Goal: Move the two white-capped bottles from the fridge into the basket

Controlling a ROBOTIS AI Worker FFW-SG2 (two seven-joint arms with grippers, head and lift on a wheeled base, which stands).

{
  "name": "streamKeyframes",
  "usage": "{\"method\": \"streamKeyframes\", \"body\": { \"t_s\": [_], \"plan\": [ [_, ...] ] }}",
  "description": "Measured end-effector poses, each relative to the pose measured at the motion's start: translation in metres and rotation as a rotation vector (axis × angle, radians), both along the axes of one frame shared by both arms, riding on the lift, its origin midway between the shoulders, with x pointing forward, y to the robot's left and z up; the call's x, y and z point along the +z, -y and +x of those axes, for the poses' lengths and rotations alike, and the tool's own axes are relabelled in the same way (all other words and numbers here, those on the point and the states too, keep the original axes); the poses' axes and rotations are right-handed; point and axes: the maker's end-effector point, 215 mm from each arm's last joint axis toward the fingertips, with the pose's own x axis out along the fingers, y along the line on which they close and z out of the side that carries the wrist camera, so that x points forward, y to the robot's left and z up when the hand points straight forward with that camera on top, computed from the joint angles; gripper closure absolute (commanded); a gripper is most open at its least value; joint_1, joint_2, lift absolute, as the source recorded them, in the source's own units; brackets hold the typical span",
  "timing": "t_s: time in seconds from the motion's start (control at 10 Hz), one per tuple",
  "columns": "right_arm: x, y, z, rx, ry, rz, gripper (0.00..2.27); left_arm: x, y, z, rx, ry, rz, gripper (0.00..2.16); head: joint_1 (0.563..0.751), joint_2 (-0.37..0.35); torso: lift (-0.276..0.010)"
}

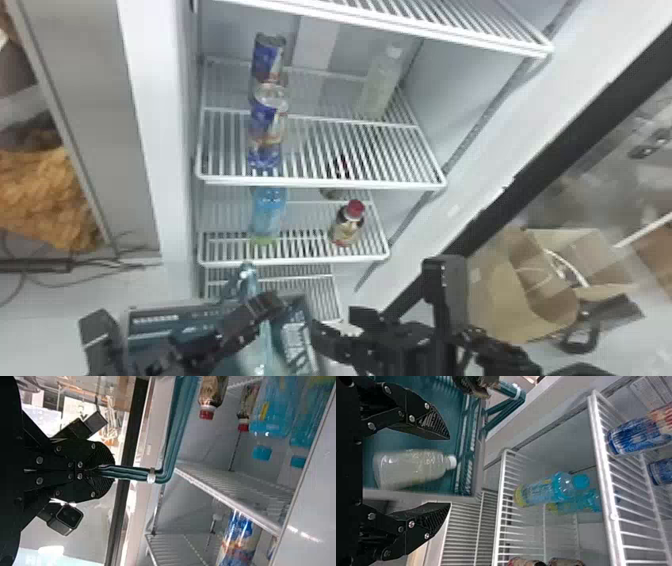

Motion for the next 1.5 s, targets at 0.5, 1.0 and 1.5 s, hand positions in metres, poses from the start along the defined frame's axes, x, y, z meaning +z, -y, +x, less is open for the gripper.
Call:
{"method": "streamKeyframes", "body": {
  "t_s": [0.5, 1.0, 1.5],
  "plan": [
    [0.055, 0.037, 0.068, -0.078, 0.287, -0.071, 0.50, 0.000, -0.001, 0.000, 0.002, 0.000, 0.001, 1.17, 0.695, -0.350, 0.000],
    [0.125, 0.072, 0.133, -0.168, 0.603, -0.119, 0.33, 0.000, -0.001, 0.000, 0.002, -0.001, -0.001, 1.17, 0.695, -0.350, 0.000],
    [0.158, 0.086, 0.174, -0.227, 0.816, -0.103, 0.14, 0.000, 0.000, -0.001, -0.004, 0.000, -0.001, 1.17, 0.695, -0.350, 0.000]
  ]
}}
